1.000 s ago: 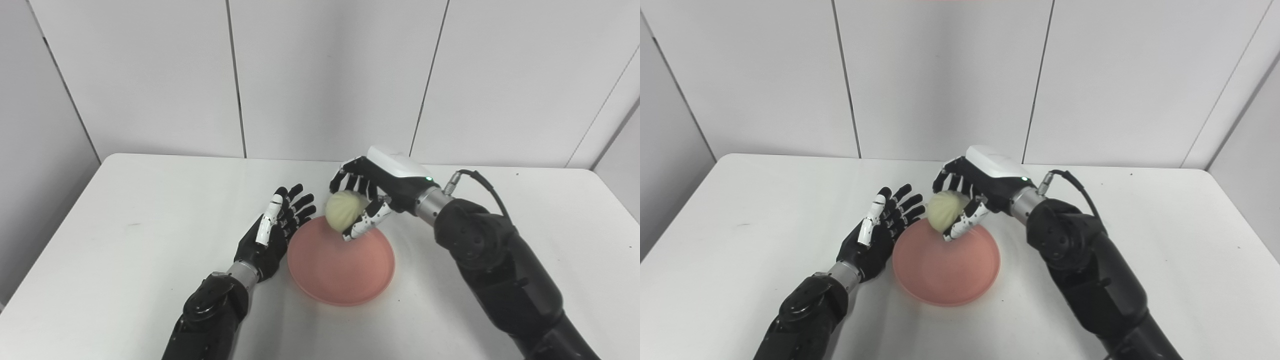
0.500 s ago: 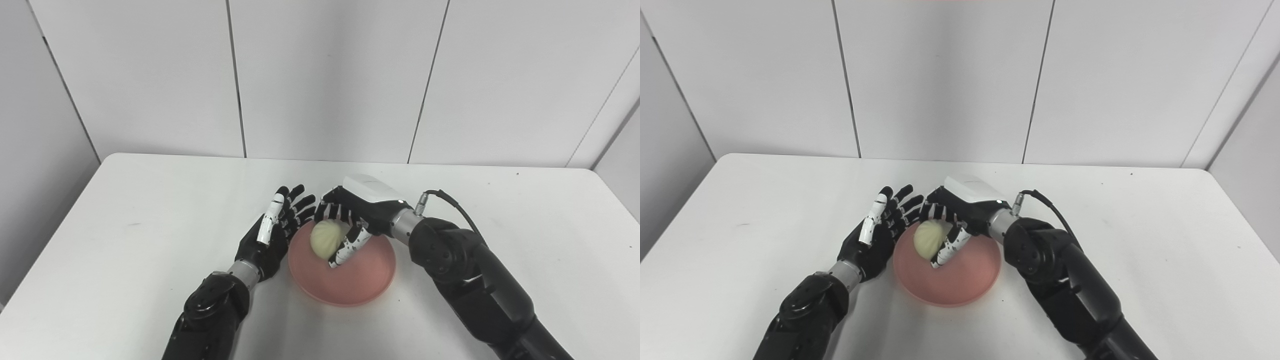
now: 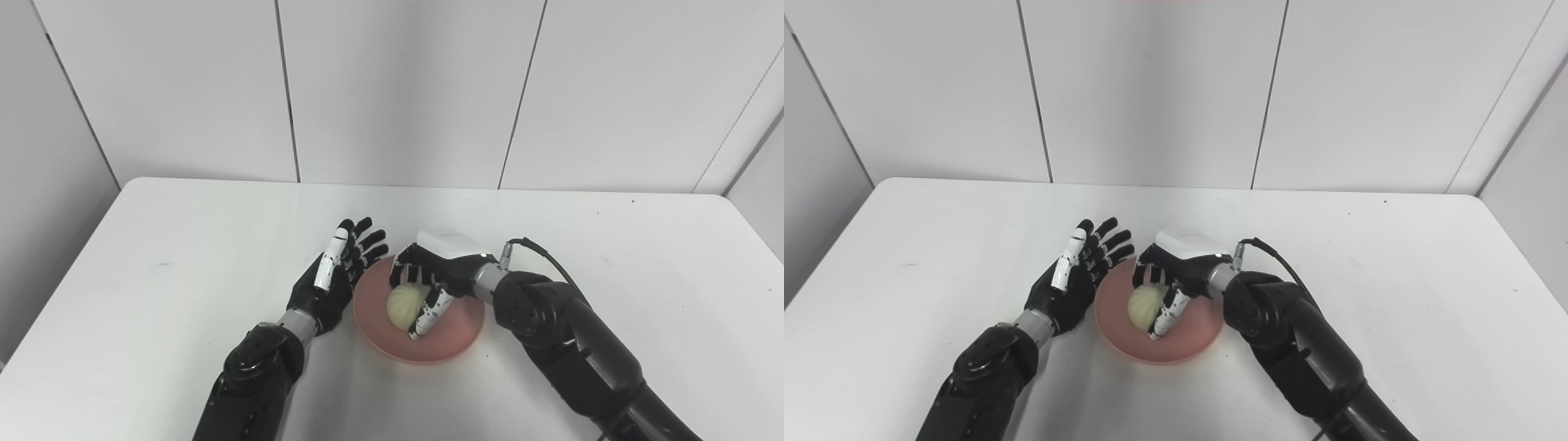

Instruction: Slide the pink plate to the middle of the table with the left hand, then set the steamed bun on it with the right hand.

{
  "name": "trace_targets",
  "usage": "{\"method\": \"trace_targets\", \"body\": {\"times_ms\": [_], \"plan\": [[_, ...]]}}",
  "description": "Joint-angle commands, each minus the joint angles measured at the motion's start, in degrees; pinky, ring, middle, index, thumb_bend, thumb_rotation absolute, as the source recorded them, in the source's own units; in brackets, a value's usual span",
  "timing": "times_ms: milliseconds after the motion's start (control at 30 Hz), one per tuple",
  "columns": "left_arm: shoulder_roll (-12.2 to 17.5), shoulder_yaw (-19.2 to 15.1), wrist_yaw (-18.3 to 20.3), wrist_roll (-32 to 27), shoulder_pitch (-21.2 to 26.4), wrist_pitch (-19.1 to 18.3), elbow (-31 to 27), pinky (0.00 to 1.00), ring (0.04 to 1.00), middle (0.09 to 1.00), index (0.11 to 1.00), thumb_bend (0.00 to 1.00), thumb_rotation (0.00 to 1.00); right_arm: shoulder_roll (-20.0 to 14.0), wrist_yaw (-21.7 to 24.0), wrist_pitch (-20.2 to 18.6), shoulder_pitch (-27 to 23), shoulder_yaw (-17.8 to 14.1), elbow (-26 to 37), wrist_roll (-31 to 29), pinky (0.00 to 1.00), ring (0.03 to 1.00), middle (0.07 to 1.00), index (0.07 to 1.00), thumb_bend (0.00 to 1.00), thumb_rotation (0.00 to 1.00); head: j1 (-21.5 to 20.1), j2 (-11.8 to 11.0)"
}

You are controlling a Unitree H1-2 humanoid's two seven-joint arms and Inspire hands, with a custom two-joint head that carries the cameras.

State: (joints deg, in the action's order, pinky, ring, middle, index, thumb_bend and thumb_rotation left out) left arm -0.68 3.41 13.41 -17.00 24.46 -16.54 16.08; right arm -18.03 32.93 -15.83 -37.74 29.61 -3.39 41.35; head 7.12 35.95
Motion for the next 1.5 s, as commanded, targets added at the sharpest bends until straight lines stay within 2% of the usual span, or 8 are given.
{"method": "trace_targets", "body": {"times_ms": [0, 333, 367, 400, 433, 667, 1267, 1467], "plan": [[0.33, 0.50, -0.67, 1.20, -2.36, -4.96, 1.52, 0.98, 0.934, 0.944, 0.961, 0.48, 1.00, 0.56, -1.09, 0.46, -1.71, -0.32, 0.63, 0.70, 0.33, 0.372, 0.458, 0.547, 0.51, 0.00, 0.06, -0.01], [0.26, 0.52, -0.75, 1.21, -2.53, -5.24, 1.05, 0.98, 0.935, 0.943, 0.961, 0.48, 1.00, 0.54, 1.34, -0.54, -2.14, 1.37, 0.77, 4.44, 0.32, 0.369, 0.460, 0.553, 0.51, 0.00, -0.18, 0.28], [0.27, 0.54, -0.71, 1.22, -2.52, -5.16, 1.09, 0.99, 0.936, 0.943, 0.962, 0.48, 1.00, 0.18, 2.44, -0.64, -2.53, 1.90, 1.17, 5.11, 0.43, 0.482, 0.556, 0.526, 0.51, 0.07, -0.17, 0.31], [0.34, 0.61, -0.66, 1.33, -2.49, -5.01, 1.15, 0.98, 0.939, 0.946, 0.963, 0.48, 1.00, -0.12, 3.49, -0.80, -2.84, 2.31, 1.63, 5.71, 0.56, 0.617, 0.666, 0.668, 0.65, 0.12, -0.18, 0.37], [0.39, 0.66, -0.63, 1.41, -2.47, -4.93, 1.20, 0.98, 0.940, 0.946, 0.963, 0.49, 1.00, -0.31, 4.35, -1.06, -3.03, 2.50, 2.13, 6.10, 0.60, 0.660, 0.705, 0.723, 0.70, 0.17, -0.18, 0.41], [0.52, 0.74, -0.80, 1.48, -2.54, -5.30, 0.92, 0.98, 0.943, 0.947, 0.964, 0.50, 1.00, -0.51, 11.42, -5.67, -3.71, 1.76, 7.84, 8.46, 0.65, 0.748, 0.844, 0.853, 0.82, 0.31, -0.22, 0.48], [-0.26, -0.46, -1.38, 1.52, -2.53, -4.36, 1.96, 0.94, 0.928, 0.921, 0.940, 0.51, 1.00, -1.42, 22.85, -10.77, -5.54, -1.89, 18.92, 11.46, 0.63, 0.781, 0.894, 0.896, 0.92, 0.45, -0.65, -0.20], [-0.12, -0.90, -0.97, 1.19, -2.68, -3.61, 1.89, 0.94, 0.922, 0.921, 0.934, 0.50, 1.00, -1.22, 22.99, -10.91, -4.87, -5.40, 22.86, 11.86, 0.58, 0.745, 0.862, 0.876, 0.96, 0.47, -1.21, -0.63]]}}
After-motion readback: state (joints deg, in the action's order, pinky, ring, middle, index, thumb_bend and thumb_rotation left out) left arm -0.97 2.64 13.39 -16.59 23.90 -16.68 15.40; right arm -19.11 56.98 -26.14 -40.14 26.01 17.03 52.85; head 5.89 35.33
